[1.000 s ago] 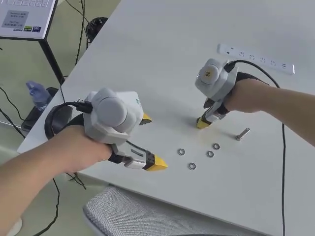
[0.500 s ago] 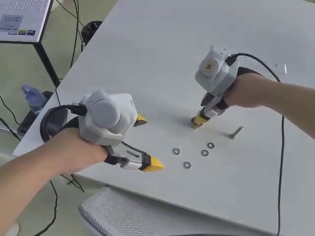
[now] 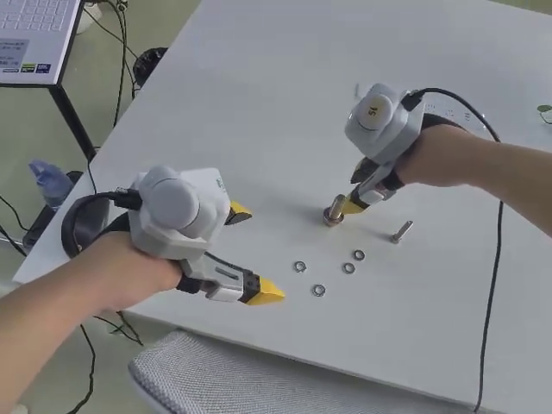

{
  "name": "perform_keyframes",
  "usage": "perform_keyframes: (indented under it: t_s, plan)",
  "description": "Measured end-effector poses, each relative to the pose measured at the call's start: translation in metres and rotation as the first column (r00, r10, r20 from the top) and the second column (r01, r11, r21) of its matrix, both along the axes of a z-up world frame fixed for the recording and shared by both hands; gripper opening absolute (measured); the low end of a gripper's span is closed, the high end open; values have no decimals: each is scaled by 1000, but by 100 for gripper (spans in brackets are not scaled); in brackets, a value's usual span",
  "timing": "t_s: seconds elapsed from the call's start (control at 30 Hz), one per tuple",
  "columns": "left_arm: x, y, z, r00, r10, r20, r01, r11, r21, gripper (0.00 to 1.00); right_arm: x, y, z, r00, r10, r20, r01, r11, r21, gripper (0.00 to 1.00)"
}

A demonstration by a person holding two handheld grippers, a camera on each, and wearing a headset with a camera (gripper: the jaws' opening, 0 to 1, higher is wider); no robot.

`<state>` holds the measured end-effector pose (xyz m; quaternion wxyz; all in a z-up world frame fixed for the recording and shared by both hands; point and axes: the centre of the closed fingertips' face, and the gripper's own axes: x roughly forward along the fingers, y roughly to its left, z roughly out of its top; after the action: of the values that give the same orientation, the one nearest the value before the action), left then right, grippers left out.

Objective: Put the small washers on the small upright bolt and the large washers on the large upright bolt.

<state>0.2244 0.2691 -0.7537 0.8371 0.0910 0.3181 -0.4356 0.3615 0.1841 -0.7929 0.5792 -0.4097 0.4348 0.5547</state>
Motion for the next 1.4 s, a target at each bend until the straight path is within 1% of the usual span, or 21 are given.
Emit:
perform_keyframes:
  t_s: [0.07, 0.17, 0.2, 0.27, 0.33, 0.47, 0.53, 0.6, 0.8, 0.87, 0.97, 1.0, 1.17, 1.27, 1.33, 1.4]
  plan:
    - [0, 0, 0, 1000, 1, 2, -1, 1000, 3, 75, -2, -2, 2, 1000, -5, -2, 5, 1000, 1, 38]
    - [-1, 0, 1, 1000, 4, 3, -4, 1000, -2, 75, -6, -8, 6, 1000, -9, 10, 8, 1000, 11, 38]
    - [-1, -1, 2, 1000, 7, 6, -7, 1000, -4, 76, -3, -11, 5, 1000, -12, 9, 11, 1000, 14, 38]
    - [-1, -1, 2, 1000, 8, 6, -8, 1000, -5, 76, -3, -14, 4, 1000, -15, 8, 14, 1000, 17, 38]
    - [-1, -3, 4, 1000, 10, 10, -10, 1000, -6, 77, -6, -20, 4, 1000, -15, 10, 15, 1000, 19, 38]
    - [-3, -2, 5, 1000, 13, 8, -13, 1000, -1, 78, -10, -30, 5, 1000, -27, 15, 27, 1000, 13, 37]
    - [-4, -2, 7, 1000, 16, 8, -16, 1000, -7, 79, -13, -34, 7, 999, -33, 13, 33, 999, 20, 37]
    - [-5, -2, 7, 1000, 16, 13, -16, 1000, -2, 79, -17, -37, 7, 999, -36, 13, 35, 999, 21, 37]
    - [-7, -2, 10, 1000, 20, 23, -19, 1000, -12, 79, -29, -45, 5, 999, -28, 17, 27, 999, 31, 36]
    - [-7, -4, 13, 999, 21, 34, -20, 999, -26, 79, -32, -48, 3, 999, -32, 14, 31, 999, 33, 36]
    - [-7, -4, 15, 999, 29, 30, -28, 999, -38, 78, -34, -50, 0, 1000, -23, 18, 22, 999, 34, 36]
    - [-6, -3, 15, 999, 31, 31, -29, 999, -39, 79, -33, -52, -3, 1000, -21, 13, 21, 999, 35, 36]
    - [-5, -3, 16, 999, 33, 34, -32, 999, -35, 78, -40, -51, -9, 1000, 5, 11, -5, 999, 33, 35]
    - [-5, -2, 16, 999, 42, 35, -41, 999, -33, 77, -43, -50, -14, 1000, 14, 6, -14, 999, 33, 35]
    - [-4, -1, 16, 998, 54, 28, -53, 998, -35, 76, -44, -50, -19, 1000, 20, 4, -20, 999, 36, 34]
    - [-3, -1, 17, 998, 55, 31, -54, 998, -40, 76, -45, -52, -25, 1000, 25, 9, -25, 999, 38, 33]
